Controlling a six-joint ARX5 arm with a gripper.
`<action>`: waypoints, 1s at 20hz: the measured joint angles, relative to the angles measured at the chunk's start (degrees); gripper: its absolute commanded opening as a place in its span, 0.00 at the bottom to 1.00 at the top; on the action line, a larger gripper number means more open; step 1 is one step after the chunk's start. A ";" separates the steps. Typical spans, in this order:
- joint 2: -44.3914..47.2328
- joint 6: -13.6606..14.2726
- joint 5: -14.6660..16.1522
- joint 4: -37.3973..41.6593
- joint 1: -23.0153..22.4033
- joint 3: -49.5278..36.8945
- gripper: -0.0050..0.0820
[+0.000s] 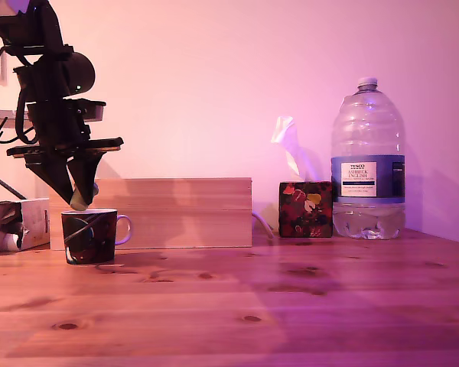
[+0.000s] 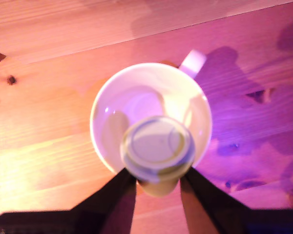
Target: Pick up the coffee capsules from the table one by one and drop them inside the nearest coffee cup
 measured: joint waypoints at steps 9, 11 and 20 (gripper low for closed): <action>0.00 1.51 0.28 3.58 0.00 0.02 0.86; 0.00 1.51 0.57 3.61 0.00 0.02 0.86; -0.11 1.88 0.92 5.53 -0.20 0.02 0.13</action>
